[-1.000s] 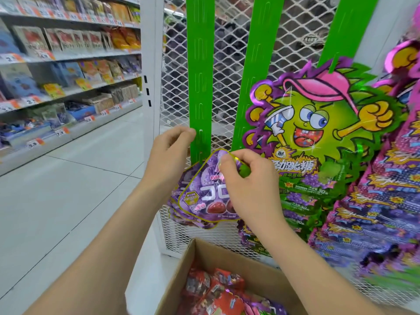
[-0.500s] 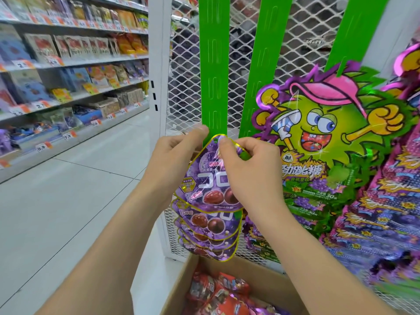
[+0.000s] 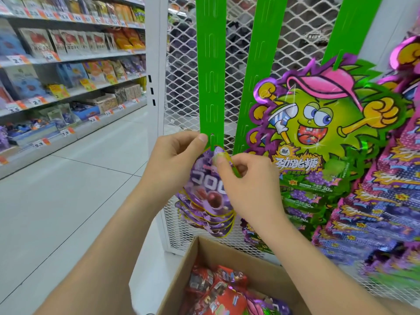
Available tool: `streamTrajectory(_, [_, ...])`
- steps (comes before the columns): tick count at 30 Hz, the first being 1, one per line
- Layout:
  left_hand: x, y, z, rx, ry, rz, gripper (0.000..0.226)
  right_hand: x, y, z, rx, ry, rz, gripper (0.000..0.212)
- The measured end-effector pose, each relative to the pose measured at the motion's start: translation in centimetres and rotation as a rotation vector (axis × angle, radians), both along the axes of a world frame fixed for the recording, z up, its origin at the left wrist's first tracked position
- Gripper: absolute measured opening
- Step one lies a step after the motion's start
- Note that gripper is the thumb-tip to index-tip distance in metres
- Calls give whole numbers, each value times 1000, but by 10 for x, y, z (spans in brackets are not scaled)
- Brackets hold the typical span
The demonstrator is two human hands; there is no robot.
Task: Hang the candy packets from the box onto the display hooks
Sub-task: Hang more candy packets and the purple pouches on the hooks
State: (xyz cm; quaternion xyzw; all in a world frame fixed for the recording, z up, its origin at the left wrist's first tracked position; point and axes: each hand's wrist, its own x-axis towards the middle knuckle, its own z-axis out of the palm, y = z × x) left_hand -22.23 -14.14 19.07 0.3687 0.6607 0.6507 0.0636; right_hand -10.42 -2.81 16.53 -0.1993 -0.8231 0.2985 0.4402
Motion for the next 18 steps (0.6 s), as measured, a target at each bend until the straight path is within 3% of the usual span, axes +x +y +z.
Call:
streamTrajectory(3, [-4, -2, -23, -164, 430, 222, 19, 20, 0, -16, 126, -94, -20, 13])
streamTrajectory(5, [2, -2, -42, -358, 719, 413, 42, 37, -2, -27, 314, -149, -63, 18])
streamTrajectory(8, [22, -3, -66, -507, 781, 496, 69, 61, -1, -39, 403, -267, 117, 16])
streamTrajectory(10, [41, -2, -82, -535, 826, 493, 53, 71, 6, -52, 336, -552, 247, 14])
streamTrajectory(12, [58, 0, -102, -598, 858, 314, 29, 76, 21, -77, 282, -906, 334, 13])
streamTrajectory(14, [68, 7, -130, -821, 831, -36, 24, 80, 35, -108, 252, -1135, 379, 26])
streamTrajectory(16, [75, 13, -161, -1042, 768, -387, 23, 85, 50, -144, 172, -1241, 363, 34])
streamTrajectory(18, [85, 19, -194, -1159, 749, -580, 8, 92, 66, -181, 33, -1281, 325, 33])
